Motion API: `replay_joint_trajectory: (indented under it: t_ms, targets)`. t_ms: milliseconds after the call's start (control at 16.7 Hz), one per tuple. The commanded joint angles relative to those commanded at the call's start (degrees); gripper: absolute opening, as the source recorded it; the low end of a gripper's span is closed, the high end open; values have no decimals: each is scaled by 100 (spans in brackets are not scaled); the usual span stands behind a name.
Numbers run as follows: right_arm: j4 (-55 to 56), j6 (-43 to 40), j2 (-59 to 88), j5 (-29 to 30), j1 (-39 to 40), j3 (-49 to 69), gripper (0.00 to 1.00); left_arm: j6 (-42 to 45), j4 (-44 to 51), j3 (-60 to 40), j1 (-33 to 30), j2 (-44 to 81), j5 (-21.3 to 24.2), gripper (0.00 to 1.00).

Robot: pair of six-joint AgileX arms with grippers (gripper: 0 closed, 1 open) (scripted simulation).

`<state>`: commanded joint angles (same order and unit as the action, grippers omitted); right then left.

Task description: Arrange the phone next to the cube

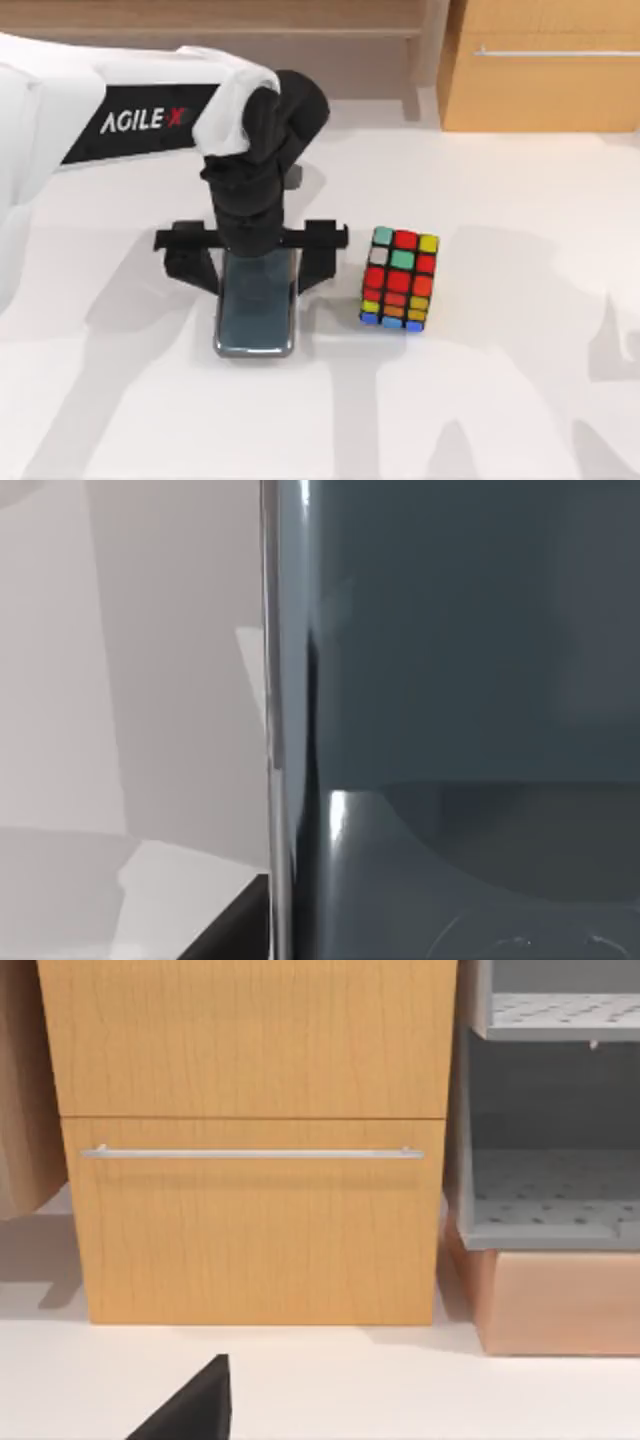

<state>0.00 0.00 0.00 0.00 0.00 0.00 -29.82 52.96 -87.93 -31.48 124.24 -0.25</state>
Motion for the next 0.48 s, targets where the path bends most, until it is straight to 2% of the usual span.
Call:
replay_joint_trajectory:
  t_ms: [120,480]
  targets:
    - [0,0,0,0,0,0,100,0,0,0,0,0,0,98]
    - [0,0,0,0,0,0,100,0,0,0,0,0,0,100]
